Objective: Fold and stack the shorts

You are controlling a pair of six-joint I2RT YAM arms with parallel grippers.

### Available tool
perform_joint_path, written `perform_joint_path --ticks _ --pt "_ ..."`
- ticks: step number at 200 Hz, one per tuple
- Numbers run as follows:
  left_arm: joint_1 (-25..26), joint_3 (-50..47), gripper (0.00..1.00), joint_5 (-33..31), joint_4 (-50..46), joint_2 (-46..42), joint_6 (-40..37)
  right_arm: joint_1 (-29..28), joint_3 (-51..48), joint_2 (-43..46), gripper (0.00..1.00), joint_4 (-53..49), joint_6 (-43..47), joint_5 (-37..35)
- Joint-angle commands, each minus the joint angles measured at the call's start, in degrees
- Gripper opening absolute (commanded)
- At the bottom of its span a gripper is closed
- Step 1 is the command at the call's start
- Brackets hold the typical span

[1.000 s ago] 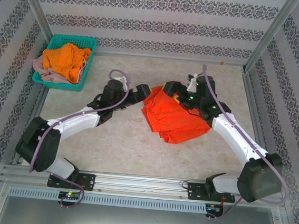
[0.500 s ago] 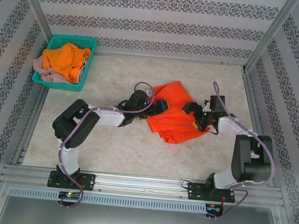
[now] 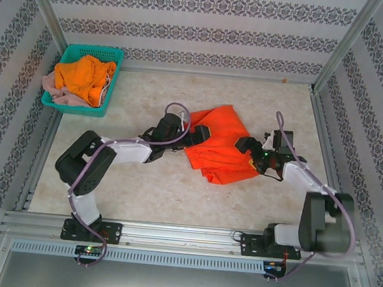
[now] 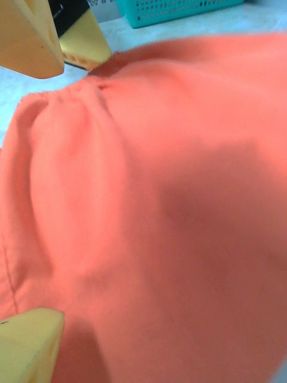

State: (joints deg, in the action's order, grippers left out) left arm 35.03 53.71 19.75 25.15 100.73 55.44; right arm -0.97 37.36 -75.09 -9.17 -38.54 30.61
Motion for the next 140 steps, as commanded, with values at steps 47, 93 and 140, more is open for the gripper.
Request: perform_joint_path --ticks 47,93,140 --pt "6.65 1.16 1.0 0.93 -3.63 0.01 -2.81 1.31 5.41 13.43 0.98 -8.9 16.38 -13.72" --pt "8.16 -1.86 0.99 -0.32 -1.44 6.72 -2.53 4.33 9.15 6.71 0.98 -7.22 16.86 -7.14" --pt "8.15 -4.06 0.99 -2.13 -4.31 3.94 -5.53 3.95 19.95 -7.22 0.97 -13.43 23.42 -3.26"
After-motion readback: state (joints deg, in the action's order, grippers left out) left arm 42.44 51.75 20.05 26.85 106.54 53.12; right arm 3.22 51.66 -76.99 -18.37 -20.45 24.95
